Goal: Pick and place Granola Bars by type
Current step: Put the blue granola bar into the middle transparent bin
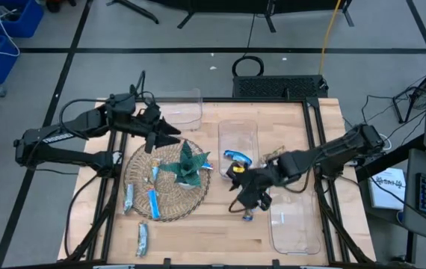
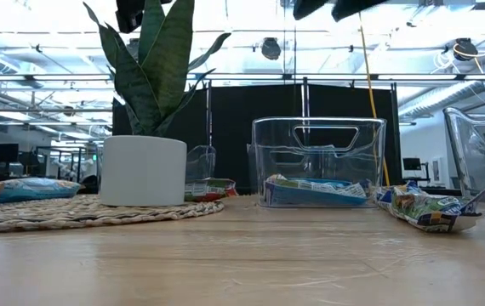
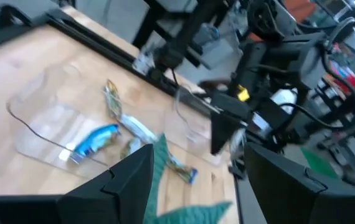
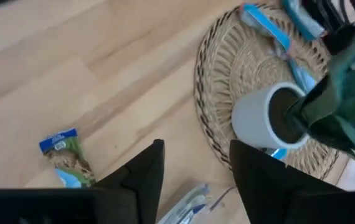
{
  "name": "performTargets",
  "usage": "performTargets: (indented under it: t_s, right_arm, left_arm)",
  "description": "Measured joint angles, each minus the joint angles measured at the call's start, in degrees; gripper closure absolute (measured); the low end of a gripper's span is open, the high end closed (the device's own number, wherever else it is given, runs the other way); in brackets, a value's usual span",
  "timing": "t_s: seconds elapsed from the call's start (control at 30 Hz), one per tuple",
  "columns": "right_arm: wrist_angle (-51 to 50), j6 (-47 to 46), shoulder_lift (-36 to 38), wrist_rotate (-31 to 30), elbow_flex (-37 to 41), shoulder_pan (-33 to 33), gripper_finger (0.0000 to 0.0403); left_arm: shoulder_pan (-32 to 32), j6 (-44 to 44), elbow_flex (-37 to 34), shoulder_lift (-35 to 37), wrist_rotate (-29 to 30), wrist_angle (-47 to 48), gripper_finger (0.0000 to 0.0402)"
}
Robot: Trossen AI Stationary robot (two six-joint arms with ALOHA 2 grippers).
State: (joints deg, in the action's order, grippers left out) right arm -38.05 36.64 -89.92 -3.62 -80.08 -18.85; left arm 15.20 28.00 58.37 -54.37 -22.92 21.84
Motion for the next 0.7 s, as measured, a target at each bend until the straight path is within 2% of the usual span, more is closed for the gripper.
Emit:
performTargets:
  t_s: [0.1, 0.3, 0.5, 0.7]
  right_arm:
    - [-1.5, -2.1, -1.6, -2.6, 0.0, -1.6, 0.0213]
    - [-2.4, -2.4, -4.4, -2.2, 0.0, -3.3, 0.0176]
    - [-8.1, 1.3, -7.9, 6.5, 0.0, -4.7, 0.0150]
    - [-12.8, 7.6, -12.5, 8.6, 0.1, -4.2, 0.0160]
  left_arm:
    - [0.0, -0.7, 0.0, 0.0, -1.6, 1.6, 0.0149]
    - [0.0, 0.2, 0.0, 0.0, -1.1, 3.4, 0.0149]
    - [0.0, 0.6, 0.0, 0.0, -1.1, 3.4, 0.0149]
    - [0.0, 1.1, 0.0, 0.0, -1.1, 3.4, 0.0149]
